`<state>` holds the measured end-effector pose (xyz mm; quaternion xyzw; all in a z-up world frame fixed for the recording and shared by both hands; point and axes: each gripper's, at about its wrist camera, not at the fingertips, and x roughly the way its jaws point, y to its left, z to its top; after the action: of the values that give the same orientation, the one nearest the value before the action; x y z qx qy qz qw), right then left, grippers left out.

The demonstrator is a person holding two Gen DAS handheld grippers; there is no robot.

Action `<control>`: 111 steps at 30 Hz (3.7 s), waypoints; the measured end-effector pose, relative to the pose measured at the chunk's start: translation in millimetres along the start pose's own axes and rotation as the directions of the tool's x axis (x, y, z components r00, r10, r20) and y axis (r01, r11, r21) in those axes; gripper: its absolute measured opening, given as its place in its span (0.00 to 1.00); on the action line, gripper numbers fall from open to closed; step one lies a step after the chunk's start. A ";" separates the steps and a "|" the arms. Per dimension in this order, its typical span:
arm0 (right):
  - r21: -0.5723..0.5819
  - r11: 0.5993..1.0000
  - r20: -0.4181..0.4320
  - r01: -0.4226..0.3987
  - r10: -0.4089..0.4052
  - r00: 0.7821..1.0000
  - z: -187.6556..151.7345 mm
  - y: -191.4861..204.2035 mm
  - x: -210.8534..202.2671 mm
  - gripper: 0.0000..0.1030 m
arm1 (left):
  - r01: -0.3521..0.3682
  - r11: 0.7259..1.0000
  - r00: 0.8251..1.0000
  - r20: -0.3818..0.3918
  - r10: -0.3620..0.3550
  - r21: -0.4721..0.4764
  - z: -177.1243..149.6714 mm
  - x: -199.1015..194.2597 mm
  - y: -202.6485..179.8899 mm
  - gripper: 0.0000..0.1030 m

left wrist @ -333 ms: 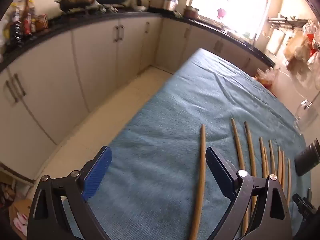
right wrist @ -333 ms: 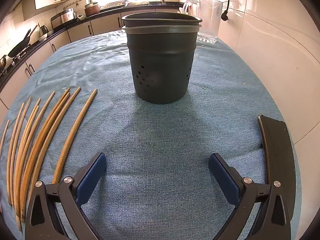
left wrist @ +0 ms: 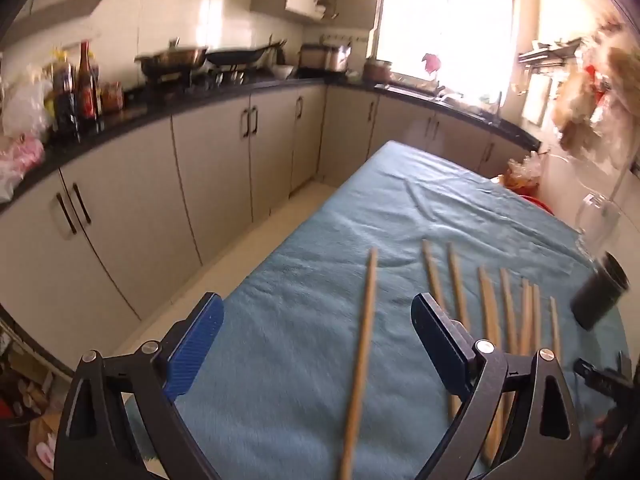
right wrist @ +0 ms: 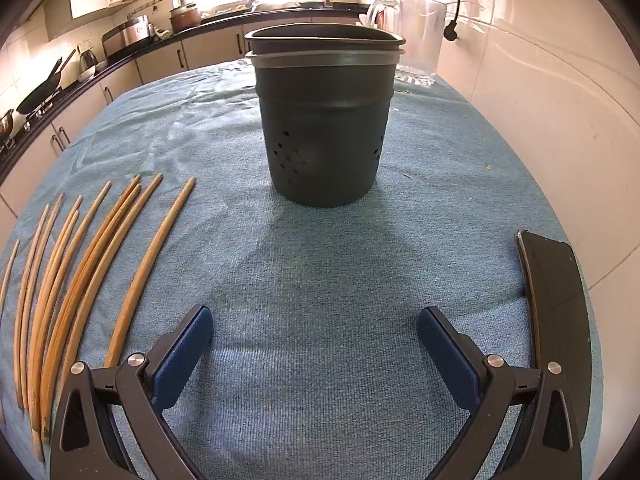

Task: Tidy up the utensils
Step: 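Move both tools over the row of wooden chopsticks, then close the left tool on one wooden chopstick while the right tool grasps another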

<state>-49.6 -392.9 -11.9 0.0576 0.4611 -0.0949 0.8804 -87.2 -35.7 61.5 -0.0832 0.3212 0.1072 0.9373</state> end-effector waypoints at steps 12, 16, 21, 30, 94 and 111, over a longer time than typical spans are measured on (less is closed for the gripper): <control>0.053 0.992 0.304 -0.116 0.095 0.948 -69.1 5.3 -124.1 1.00 | 0.012 0.994 0.994 0.108 -0.023 0.106 -43.6 -69.2 -29.0 0.91; 0.014 0.995 0.387 -0.101 0.087 0.918 -94.7 15.2 -152.4 1.00 | 0.020 0.992 0.994 0.106 -0.033 0.124 -47.8 -72.0 -38.3 0.91; -0.043 0.995 0.422 -0.091 0.101 0.901 -104.4 27.4 -162.7 1.00 | 0.011 0.990 0.995 0.100 -0.025 0.138 -52.4 -71.4 -43.5 0.91; -0.056 0.996 0.410 -0.064 0.082 0.908 -106.4 32.8 -163.7 1.00 | 0.012 0.990 0.996 0.082 -0.024 0.139 -54.2 -67.0 -43.1 0.91; -0.066 0.931 -0.011 -0.360 0.360 0.933 -8.7 58.5 -82.7 0.46 | 0.250 0.961 0.937 -0.279 -0.210 0.116 -1.8 15.0 -21.5 0.83; -0.050 0.987 -0.192 -0.152 0.140 0.971 66.5 79.5 14.2 0.25 | 0.296 0.947 0.823 -0.537 -0.187 0.124 17.0 109.0 -34.7 0.35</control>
<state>29.1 -329.5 15.2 0.0715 0.5394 -0.0091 0.8389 15.6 -49.2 10.2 -0.0539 0.5575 -0.0722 0.8253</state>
